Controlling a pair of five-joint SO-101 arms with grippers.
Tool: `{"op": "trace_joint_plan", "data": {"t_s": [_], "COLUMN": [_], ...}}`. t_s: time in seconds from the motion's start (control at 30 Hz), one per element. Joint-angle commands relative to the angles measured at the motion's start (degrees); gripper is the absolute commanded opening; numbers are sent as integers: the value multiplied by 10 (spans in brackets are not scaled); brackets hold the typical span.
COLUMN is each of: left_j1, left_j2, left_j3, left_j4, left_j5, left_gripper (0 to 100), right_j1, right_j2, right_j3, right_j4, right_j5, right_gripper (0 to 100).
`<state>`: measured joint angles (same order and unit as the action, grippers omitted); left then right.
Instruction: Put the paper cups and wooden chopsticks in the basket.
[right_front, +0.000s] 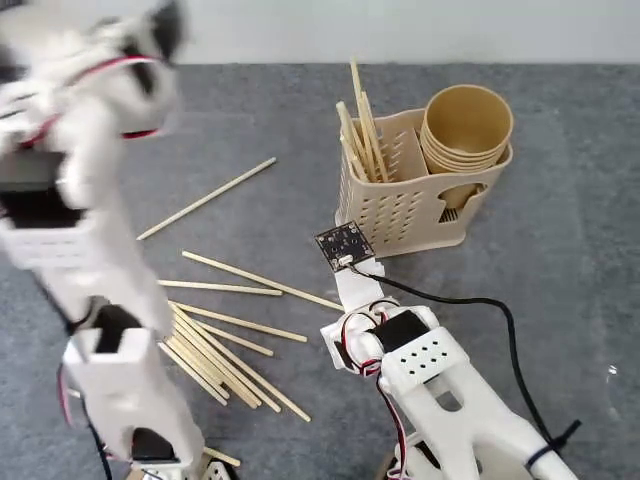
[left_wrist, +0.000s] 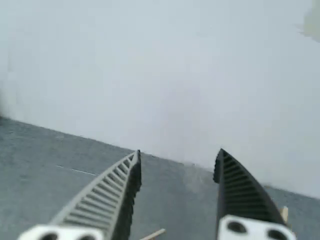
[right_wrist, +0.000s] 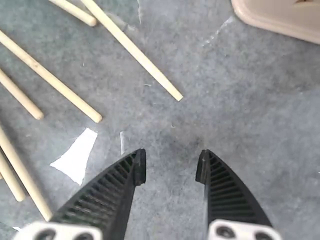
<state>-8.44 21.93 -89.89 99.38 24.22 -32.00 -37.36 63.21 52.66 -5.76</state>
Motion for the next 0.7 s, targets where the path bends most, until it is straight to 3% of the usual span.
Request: {"op": "trace_joint_plan", "data": {"t_s": [0.0, 0.33, 0.67], "left_j1": [-58, -144, -224], "left_j2": [-55, -222, -434], "left_j3": [80, 523, 855], "left_j4": [13, 11, 11], "left_j5": [-41, -89, -135], "left_gripper": [217, 217, 217], "right_j1": [4, 4, 4], "right_j2": [-18, -18, -18], "right_j3": [-4, -4, -3], "right_j4": [0, 0, 0], "right_j5": [8, 8, 8], "right_gripper": [182, 182, 182]}}
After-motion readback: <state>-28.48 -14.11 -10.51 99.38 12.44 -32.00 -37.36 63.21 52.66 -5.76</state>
